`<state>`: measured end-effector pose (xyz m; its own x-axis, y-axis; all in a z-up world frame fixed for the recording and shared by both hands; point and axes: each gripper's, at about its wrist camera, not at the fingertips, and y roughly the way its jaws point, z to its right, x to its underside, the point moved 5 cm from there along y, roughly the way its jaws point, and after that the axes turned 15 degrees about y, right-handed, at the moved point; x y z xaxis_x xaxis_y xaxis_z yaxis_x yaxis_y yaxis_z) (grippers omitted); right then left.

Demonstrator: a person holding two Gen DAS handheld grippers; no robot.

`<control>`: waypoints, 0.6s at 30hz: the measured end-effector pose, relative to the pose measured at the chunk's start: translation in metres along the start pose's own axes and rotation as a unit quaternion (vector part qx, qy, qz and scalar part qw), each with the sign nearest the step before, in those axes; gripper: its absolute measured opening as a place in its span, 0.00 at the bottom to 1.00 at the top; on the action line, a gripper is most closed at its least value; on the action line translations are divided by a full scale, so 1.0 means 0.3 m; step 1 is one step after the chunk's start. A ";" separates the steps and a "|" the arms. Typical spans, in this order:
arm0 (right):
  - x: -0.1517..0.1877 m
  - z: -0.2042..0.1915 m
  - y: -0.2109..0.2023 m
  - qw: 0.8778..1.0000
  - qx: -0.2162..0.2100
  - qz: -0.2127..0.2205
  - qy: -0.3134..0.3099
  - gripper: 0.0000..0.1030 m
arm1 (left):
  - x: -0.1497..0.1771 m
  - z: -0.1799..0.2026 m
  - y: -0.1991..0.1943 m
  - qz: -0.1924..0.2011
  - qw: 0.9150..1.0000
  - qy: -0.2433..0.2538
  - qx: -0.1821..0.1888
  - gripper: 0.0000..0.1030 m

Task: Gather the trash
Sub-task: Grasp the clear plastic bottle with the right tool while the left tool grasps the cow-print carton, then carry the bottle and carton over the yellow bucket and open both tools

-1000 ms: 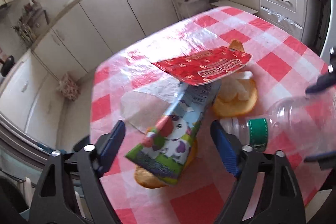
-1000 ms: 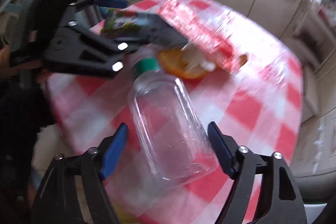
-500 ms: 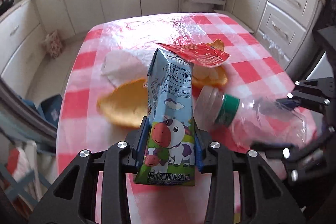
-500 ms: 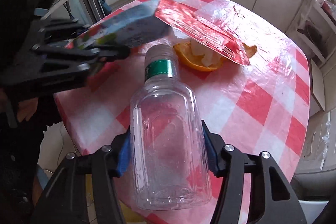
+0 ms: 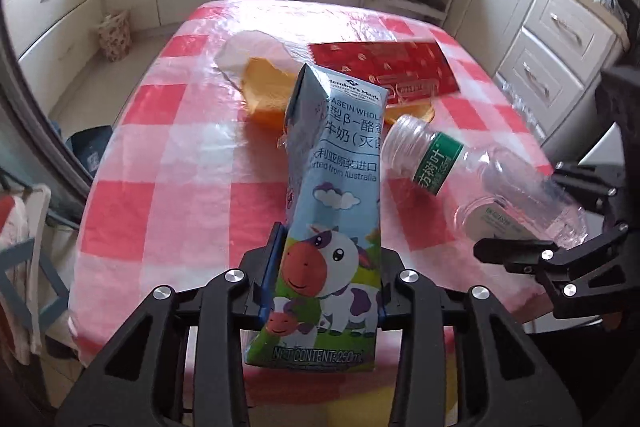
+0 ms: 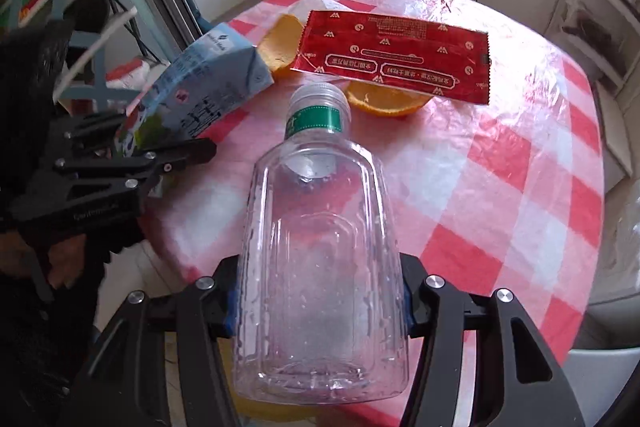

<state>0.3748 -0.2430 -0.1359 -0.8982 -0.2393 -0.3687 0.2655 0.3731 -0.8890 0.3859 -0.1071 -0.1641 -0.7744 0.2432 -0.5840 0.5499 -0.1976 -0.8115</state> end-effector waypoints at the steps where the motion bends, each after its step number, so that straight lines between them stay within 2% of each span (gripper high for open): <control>1: 0.013 0.003 -0.007 1.000 -0.014 -0.001 0.014 0.54 | 0.010 0.001 -0.017 0.006 1.000 -0.007 0.002 0.33; 6: 0.058 0.011 -0.030 0.993 -0.083 -0.005 0.082 0.54 | 0.085 0.003 -0.139 0.042 0.998 -0.039 0.021 0.33; 11: 0.111 -0.032 -0.087 0.981 -0.141 0.020 0.134 0.54 | 0.177 0.013 -0.252 0.071 0.995 -0.059 0.038 0.33; 15: 0.195 -0.092 -0.132 0.976 -0.159 0.035 0.148 0.54 | 0.269 0.060 -0.314 0.068 0.995 -0.049 0.060 0.33; 18: 0.301 -0.148 -0.166 0.975 -0.158 0.039 0.150 0.54 | 0.334 0.102 -0.349 0.061 0.994 -0.038 0.077 0.33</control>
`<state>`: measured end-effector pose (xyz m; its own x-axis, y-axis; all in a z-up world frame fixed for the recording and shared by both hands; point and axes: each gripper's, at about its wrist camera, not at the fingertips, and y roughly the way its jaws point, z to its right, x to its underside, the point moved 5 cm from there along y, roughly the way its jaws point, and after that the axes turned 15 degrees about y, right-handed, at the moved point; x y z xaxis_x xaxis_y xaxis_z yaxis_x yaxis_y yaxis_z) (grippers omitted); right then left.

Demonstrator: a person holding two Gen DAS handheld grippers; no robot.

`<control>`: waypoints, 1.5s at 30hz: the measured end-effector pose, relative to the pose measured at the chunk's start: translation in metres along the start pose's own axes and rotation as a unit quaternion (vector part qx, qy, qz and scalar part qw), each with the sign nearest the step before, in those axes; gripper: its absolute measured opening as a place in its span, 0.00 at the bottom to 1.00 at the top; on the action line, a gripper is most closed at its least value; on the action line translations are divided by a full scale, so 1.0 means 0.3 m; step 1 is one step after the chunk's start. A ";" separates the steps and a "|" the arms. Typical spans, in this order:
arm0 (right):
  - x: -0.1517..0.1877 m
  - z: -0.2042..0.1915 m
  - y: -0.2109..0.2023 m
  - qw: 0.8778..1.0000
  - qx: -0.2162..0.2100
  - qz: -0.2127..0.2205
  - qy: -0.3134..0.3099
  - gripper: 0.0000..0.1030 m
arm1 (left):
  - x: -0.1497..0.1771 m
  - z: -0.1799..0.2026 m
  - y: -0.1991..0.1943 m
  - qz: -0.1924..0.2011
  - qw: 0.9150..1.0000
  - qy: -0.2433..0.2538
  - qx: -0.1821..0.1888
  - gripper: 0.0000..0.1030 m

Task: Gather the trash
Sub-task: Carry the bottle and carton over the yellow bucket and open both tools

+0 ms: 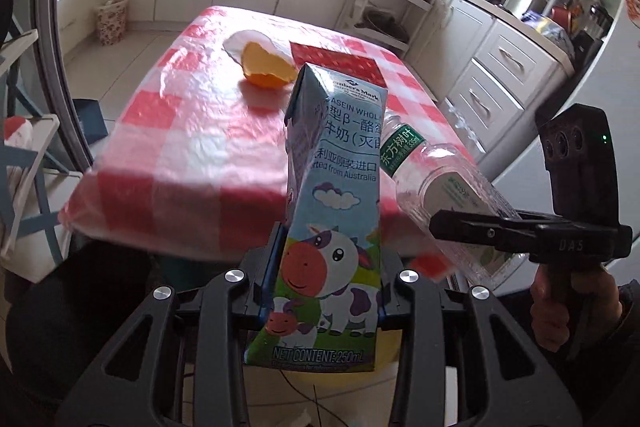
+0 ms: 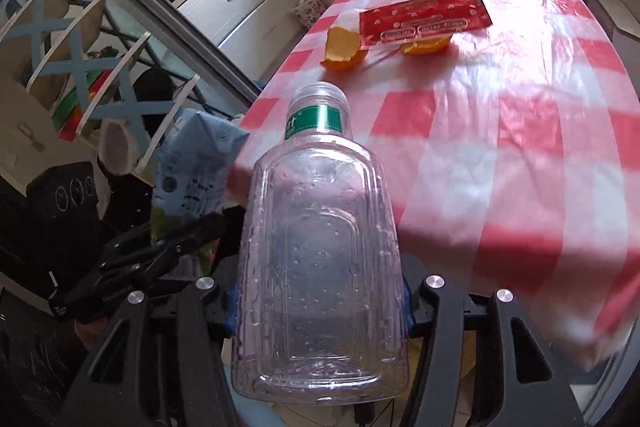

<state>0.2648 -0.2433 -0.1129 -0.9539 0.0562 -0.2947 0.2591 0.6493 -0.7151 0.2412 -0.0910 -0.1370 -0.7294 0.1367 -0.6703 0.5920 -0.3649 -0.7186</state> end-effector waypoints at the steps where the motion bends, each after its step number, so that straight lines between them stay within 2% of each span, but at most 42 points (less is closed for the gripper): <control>1: 0.032 0.000 -0.009 1.000 0.000 -0.001 0.002 0.54 | 0.021 0.012 -0.006 -0.004 1.000 0.002 0.007 0.33; 5: 0.197 0.031 -0.019 0.999 0.007 -0.025 0.031 0.54 | 0.109 0.057 -0.015 -0.029 0.999 0.013 0.025 0.33; 9: 0.306 0.101 0.057 0.994 0.044 -0.072 0.076 0.54 | 0.177 0.093 0.029 -0.071 0.996 0.014 0.045 0.33; 13: 0.314 0.155 0.119 0.987 0.076 -0.095 0.108 0.54 | 0.220 0.146 0.115 -0.130 0.990 0.029 0.055 0.33; 16: 0.309 0.208 0.174 0.978 0.113 -0.107 0.140 0.54 | 0.265 0.186 0.214 -0.186 0.980 0.028 0.069 0.33; 20: 0.306 0.269 0.183 0.970 0.158 -0.094 0.160 0.59 | 0.274 0.201 0.256 -0.200 0.977 0.031 0.060 0.38; 23: 0.298 0.280 0.149 0.971 0.151 -0.076 0.167 0.60 | 0.254 0.198 0.218 -0.173 0.983 0.043 0.051 0.44; 26: 0.287 0.274 0.127 0.974 0.149 -0.058 0.162 0.61 | 0.244 0.181 0.173 -0.149 0.987 0.041 0.041 0.45; 30: 0.256 0.225 0.080 0.981 0.148 -0.011 0.126 0.63 | 0.204 0.144 0.093 -0.092 0.995 0.049 -0.001 0.50; 32: 0.250 0.197 0.053 0.982 0.157 0.015 0.104 0.66 | 0.178 0.135 0.048 -0.058 0.996 0.057 -0.031 0.57; 37: 0.234 0.154 0.005 0.981 0.165 0.072 0.068 0.71 | 0.130 0.128 -0.035 -0.006 0.994 0.070 -0.086 0.66; 45: 0.222 0.123 -0.071 0.976 0.161 0.136 0.058 0.75 | 0.122 0.095 -0.099 0.032 0.990 0.058 -0.120 0.74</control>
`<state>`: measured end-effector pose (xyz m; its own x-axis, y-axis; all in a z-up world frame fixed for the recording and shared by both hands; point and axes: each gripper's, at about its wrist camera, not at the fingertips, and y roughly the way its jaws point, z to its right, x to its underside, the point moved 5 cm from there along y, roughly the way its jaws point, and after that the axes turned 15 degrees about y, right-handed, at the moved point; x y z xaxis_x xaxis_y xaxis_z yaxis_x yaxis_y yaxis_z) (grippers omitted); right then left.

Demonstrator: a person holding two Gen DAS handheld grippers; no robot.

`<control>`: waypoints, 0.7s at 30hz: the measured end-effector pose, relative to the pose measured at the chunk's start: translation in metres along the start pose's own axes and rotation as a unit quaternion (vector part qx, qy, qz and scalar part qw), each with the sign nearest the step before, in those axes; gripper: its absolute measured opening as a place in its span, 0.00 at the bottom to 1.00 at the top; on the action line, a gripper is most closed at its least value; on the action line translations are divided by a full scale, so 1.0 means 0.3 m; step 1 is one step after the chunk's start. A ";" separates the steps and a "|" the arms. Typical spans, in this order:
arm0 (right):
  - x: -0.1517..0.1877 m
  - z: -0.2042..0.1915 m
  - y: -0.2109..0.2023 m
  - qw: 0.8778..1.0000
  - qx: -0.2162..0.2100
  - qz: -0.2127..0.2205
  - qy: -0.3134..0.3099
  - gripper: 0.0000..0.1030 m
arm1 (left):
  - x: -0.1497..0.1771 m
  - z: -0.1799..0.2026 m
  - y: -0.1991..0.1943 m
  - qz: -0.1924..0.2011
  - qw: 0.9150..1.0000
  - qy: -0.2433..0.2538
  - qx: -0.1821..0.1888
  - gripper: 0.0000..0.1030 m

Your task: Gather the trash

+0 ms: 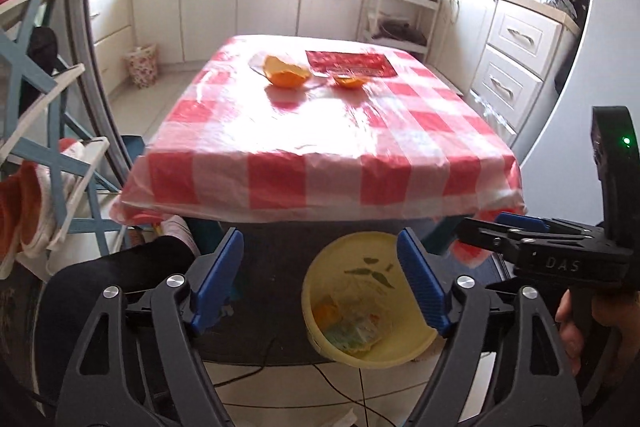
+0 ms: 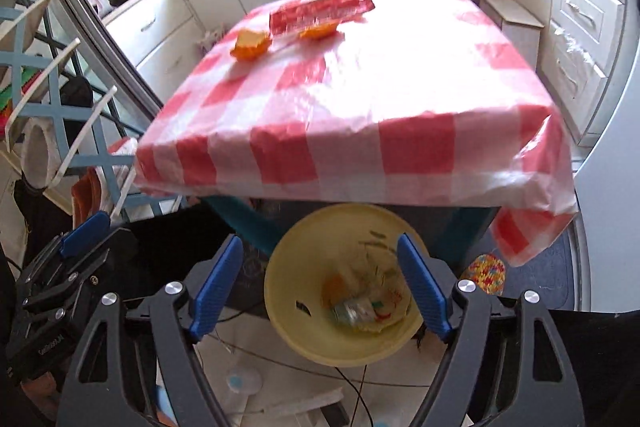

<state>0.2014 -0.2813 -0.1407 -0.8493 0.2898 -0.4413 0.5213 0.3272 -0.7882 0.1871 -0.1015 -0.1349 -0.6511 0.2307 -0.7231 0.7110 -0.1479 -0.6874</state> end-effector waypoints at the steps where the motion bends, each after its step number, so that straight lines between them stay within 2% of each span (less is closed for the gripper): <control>1: -0.003 0.003 -0.008 1.000 -0.001 0.006 0.003 0.75 | 0.000 -0.004 -0.005 0.003 1.000 -0.002 -0.003 0.74; 8: -0.018 0.002 -0.048 0.999 -0.003 0.040 0.013 0.77 | 0.007 -0.016 -0.034 0.019 0.999 -0.006 -0.028 0.82; 21: -0.019 0.001 -0.073 0.998 -0.008 0.057 0.015 0.77 | 0.010 -0.015 -0.043 0.022 0.999 -0.001 -0.041 0.82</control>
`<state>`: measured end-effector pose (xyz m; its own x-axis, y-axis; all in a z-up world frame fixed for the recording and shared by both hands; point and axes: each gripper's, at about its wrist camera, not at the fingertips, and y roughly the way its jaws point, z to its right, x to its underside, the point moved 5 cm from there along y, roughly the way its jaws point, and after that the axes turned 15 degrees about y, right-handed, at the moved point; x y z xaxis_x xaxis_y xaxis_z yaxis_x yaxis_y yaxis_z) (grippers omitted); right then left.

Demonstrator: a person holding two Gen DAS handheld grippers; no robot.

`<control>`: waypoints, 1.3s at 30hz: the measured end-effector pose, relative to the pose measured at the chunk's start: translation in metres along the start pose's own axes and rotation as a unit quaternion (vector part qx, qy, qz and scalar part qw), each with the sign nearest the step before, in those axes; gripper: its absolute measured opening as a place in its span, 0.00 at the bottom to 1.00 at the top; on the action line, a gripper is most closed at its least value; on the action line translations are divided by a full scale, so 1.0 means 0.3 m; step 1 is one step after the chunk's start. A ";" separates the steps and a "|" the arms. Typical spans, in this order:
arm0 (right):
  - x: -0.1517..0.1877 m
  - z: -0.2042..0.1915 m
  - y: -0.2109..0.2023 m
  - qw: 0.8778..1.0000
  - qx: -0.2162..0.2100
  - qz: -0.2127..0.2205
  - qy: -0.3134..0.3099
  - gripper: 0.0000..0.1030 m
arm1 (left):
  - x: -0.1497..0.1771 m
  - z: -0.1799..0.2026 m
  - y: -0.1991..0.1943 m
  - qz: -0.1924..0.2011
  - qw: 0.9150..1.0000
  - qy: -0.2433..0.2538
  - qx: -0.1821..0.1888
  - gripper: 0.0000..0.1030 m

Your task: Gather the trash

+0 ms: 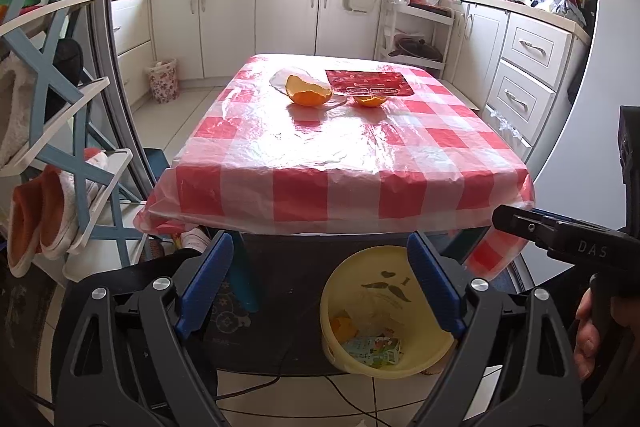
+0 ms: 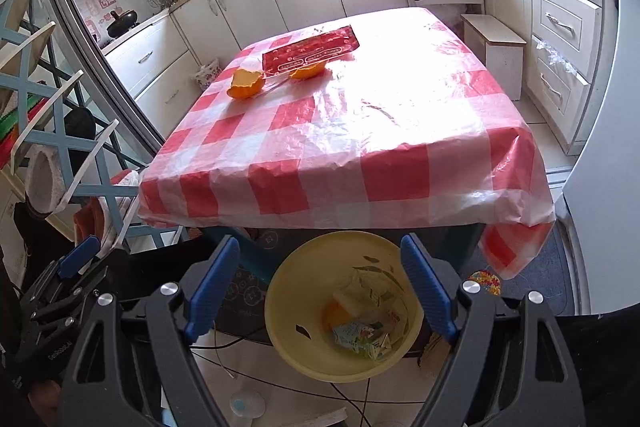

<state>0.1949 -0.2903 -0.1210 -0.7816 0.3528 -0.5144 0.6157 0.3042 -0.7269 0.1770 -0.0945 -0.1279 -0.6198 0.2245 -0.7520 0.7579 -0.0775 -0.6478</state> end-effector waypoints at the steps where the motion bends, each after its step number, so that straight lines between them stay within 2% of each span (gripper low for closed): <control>1: 0.000 -0.002 -0.002 1.000 0.000 0.001 -0.001 0.77 | 0.000 -0.001 -0.001 0.000 1.000 0.000 0.000 0.83; 14: 0.000 -0.023 -0.018 1.000 -0.007 0.015 -0.015 0.77 | -0.002 -0.011 -0.011 0.008 1.000 -0.003 -0.013 0.87; 39: 0.003 -0.040 -0.027 0.999 -0.015 0.018 -0.025 0.77 | -0.003 -0.014 -0.011 0.008 1.000 -0.003 -0.014 0.88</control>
<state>0.1905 -0.2817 -0.1101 -0.7631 0.3185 -0.5623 0.6449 0.3184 -0.6948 0.1758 -0.0903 -0.1246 -0.6085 0.2185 -0.7629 0.7729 -0.0543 -0.6321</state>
